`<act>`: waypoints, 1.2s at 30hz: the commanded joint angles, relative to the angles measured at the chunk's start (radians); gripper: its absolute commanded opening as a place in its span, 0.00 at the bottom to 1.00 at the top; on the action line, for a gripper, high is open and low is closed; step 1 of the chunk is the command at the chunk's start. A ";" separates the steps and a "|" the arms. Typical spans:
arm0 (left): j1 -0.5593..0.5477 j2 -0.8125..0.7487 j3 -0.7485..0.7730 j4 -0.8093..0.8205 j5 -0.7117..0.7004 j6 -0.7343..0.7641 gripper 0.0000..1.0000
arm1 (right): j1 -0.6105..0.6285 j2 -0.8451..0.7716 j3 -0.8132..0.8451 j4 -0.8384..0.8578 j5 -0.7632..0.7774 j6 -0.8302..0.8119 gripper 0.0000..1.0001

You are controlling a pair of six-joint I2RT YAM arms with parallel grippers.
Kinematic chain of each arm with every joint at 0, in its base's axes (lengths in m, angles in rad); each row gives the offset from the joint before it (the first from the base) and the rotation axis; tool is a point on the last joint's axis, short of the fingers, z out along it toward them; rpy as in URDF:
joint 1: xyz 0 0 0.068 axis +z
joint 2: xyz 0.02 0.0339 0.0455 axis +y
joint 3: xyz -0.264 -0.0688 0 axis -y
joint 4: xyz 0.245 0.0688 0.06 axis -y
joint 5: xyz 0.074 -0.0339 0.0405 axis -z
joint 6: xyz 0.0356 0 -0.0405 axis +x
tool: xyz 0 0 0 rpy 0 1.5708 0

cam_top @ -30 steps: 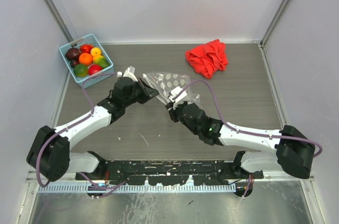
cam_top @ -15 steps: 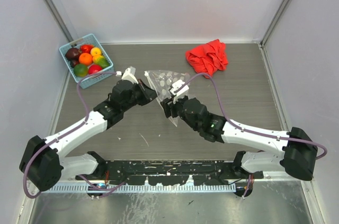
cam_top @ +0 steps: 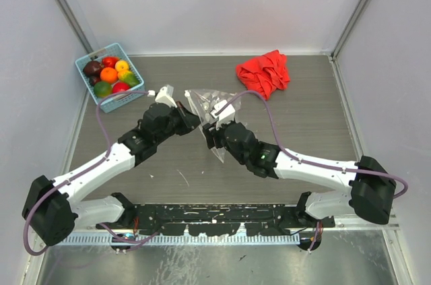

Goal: Place the food in the zip-top bag and seal the zipper
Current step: Open the zipper of the food storage bag.

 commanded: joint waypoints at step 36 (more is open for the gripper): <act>-0.037 -0.057 0.070 -0.147 -0.156 0.126 0.00 | 0.005 -0.025 0.081 -0.075 0.323 -0.090 0.10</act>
